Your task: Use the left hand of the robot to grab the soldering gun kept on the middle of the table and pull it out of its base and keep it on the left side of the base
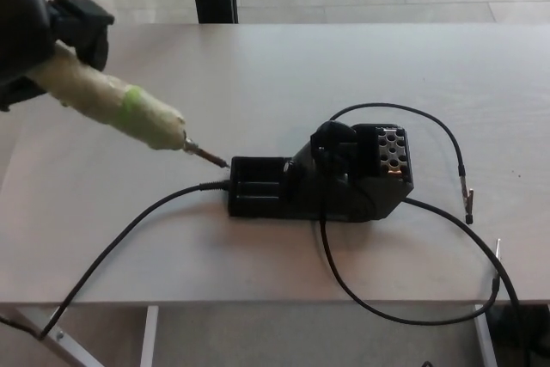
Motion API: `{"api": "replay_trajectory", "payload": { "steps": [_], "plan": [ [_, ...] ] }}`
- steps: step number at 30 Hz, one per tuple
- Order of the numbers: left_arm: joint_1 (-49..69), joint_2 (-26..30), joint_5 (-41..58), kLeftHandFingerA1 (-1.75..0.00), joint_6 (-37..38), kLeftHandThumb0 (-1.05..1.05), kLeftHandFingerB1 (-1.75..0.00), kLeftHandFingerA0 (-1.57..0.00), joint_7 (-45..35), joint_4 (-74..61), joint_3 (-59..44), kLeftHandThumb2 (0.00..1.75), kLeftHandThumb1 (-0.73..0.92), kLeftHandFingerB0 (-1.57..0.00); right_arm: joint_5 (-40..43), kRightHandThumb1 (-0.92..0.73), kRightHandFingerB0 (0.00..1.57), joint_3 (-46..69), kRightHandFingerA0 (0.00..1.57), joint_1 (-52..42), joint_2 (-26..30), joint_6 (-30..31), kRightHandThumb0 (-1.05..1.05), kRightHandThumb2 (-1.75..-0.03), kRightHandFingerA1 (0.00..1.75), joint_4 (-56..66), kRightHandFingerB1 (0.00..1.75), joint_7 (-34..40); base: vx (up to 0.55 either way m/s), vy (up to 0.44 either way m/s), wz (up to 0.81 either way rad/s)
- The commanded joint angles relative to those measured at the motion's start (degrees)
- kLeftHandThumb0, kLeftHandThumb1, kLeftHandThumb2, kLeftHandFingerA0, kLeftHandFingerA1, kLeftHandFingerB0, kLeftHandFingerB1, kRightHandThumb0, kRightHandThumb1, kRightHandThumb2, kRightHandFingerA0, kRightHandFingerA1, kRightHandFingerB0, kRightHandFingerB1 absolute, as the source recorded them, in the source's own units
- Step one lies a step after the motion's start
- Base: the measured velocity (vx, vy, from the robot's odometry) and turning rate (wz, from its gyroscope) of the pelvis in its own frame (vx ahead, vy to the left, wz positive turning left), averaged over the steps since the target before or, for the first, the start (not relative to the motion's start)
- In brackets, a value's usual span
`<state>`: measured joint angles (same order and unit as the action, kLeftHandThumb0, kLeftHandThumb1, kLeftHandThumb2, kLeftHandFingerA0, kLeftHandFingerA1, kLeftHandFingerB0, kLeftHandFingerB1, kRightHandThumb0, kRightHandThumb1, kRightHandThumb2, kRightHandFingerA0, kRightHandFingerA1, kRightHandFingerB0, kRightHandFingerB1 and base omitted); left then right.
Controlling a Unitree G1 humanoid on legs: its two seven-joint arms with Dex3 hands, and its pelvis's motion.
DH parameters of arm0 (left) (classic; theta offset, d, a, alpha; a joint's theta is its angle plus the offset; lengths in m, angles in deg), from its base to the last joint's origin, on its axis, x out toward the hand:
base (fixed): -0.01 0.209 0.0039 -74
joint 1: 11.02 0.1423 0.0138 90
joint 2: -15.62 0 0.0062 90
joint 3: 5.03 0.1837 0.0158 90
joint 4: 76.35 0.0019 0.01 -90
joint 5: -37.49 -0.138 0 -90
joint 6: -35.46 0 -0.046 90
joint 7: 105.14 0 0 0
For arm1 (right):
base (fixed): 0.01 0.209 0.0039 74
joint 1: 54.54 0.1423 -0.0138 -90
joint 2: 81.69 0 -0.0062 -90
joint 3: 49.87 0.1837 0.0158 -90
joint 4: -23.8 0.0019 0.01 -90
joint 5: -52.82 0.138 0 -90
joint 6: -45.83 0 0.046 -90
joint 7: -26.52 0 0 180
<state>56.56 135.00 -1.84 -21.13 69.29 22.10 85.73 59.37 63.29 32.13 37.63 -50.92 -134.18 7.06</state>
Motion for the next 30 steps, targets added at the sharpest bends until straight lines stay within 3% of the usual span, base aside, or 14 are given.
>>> {"api": "replay_trajectory", "payload": {
  "steps": [1,5,6,7,10,11,16,18,19,22,23,27,29,30],
  "plan": [
    [8.13,-5.14,4.56,-1.75,-4.87,-0.12,-1.67,-0.87,2.58,-1.48,-2.69,1.02,0.58,-0.65,0.26,-0.78,0.5,0.14,0.69,0.03,1.2,-0.05,-0.54,-0.63,0.56,-0.24,0.44,0.98,0.0,0.0,0.0],
    [12.88,-8.6,3.7,-1.75,-6.36,-0.14,-1.53,-0.9,3.25,-3.04,-3.04,1.15,0.55,-0.72,-0.31,-0.78,0.51,-0.54,0.68,0.41,1.0,-0.45,-0.54,-0.63,0.54,-0.25,0.44,1.19,0.0,0.0,0.0],
    [14.05,-10.25,3.94,-1.42,-6.75,-0.21,-1.24,-1.22,3.84,-2.87,-2.76,1.16,0.54,-0.92,-0.24,-0.78,0.51,-0.55,0.68,0.43,1.01,-0.36,-0.53,-0.63,0.56,-0.09,0.44,1.04,0.0,0.0,0.0],
    [14.6,-11.16,4.01,-1.75,-7.68,-0.17,-1.56,-0.92,3.52,-3.14,-2.56,1.17,0.57,-0.71,-0.23,-0.78,0.51,-0.58,0.69,0.45,1.02,-0.45,-0.54,-0.64,0.56,-0.06,0.44,1.04,0.0,0.0,0.0],
    [16.46,-14.31,2.19,-1.41,-9.38,-0.19,-1.23,-1.18,4.49,-4.12,-1.49,1.15,0.54,-0.92,0.02,-0.78,0.5,-0.59,0.67,1.16,1.02,-0.06,-0.53,-0.64,0.56,0.1,0.44,0.4,0.0,0.0,0.0],
    [16.66,-14.73,2.22,-1.75,-9.6,-0.12,-1.6,-0.88,4.51,-4.26,-1.5,1.09,0.58,-0.68,-0.11,-0.78,0.5,-0.71,0.68,1.33,1.01,-0.08,-0.53,-0.63,0.54,0.05,0.44,0.45,0.0,0.0,0.0],
    [17.74,-18.19,0.44,-1.75,-10.86,-0.09,-1.64,-0.94,6.08,-3.63,0.47,1.19,0.56,-0.7,-0.2,-0.77,0.52,-0.87,0.7,2.4,0.95,1.0,-0.53,-0.63,0.55,-0.22,0.44,1.14,0.0,0.0,0.0],
    [18.29,-19.18,0.08,-1.45,-12.93,-0.11,-1.26,-1.25,5.16,-4.91,1.16,1.18,0.55,-0.96,-0.19,-0.77,0.52,-0.84,0.7,2.11,0.93,0.65,-0.53,-0.63,0.56,0.18,0.45,1.1,0.0,0.0,0.0],
    [18.43,-19.45,-0.08,-1.75,-13.95,-0.09,-1.55,-0.92,4.56,-5.42,1.43,1.17,0.57,-0.74,-0.28,-0.77,0.53,-0.9,0.7,2.17,0.94,0.7,-0.53,-0.63,0.56,0.1,0.45,1.26,0.0,0.0,0.0],
    [18.42,-19.05,-1.37,-1.46,-16.17,-0.09,-1.25,-1.22,3.03,-6.39,2.59,1.14,0.54,-0.92,-0.13,-0.77,0.52,-0.85,0.7,2.25,0.87,1.1,-0.52,-0.63,0.58,0.52,0.46,1.12,0.0,0.0,0.0],
    [18.44,-18.83,-1.52,-1.75,-16.36,-0.04,-1.57,-0.9,2.93,-6.52,2.92,1.1,0.57,-0.7,-0.08,-0.77,0.52,-0.81,0.7,2.28,0.86,1.3,-0.52,-0.63,0.58,0.58,0.46,1.14,0.0,0.0,0.0],
    [17.88,-17.76,-3.32,-1.75,-18.69,-0.1,-1.42,-0.87,2.03,-6.18,4.44,1.01,0.62,-0.69,-0.04,-0.76,0.51,-0.71,0.7,2.43,0.86,0.94,-0.51,-0.63,0.57,0.02,0.45,1.11,0.0,0.0,0.0],
    [17.01,-17.27,-5.26,-1.51,-24.31,-0.18,-0.7,-0.8,-2.69,-7.54,5.47,0.78,0.7,-0.53,0.2,-0.76,0.51,-0.54,0.7,2.89,0.83,1.57,-0.49,-0.63,0.57,-0.47,0.45,0.87,0.0,0.0,0.0],
    [15.46,-14.09,-10.99,-0.66,-27.53,-0.28,-0.52,-0.35,-9.13,-8.32,7.79,0.92,0.43,-0.13,0.3,-0.76,0.5,-0.44,0.69,2.86,0.74,1.25,-0.47,-0.63,0.57,-0.6,0.46,0.71,0.0,0.0,0.0]
  ]
}}
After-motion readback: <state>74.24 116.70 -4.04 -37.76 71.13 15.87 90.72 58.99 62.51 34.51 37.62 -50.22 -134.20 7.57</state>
